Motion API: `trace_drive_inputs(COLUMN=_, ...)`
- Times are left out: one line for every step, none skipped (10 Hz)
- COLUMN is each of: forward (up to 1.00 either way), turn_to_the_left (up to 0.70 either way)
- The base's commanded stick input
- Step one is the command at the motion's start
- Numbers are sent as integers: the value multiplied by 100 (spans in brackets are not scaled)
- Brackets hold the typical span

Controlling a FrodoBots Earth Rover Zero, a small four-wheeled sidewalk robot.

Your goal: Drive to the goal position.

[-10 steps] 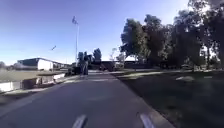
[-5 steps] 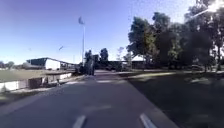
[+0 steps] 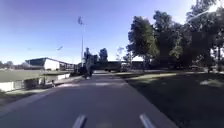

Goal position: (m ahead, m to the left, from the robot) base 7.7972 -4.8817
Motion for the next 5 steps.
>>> trace_drive_inputs(forward=100, turn_to_the_left=0)
trace_drive_inputs(forward=100, turn_to_the_left=0)
trace_drive_inputs(forward=100, turn_to_the_left=0)
trace_drive_inputs(forward=100, turn_to_the_left=0)
trace_drive_inputs(forward=100, turn_to_the_left=0)
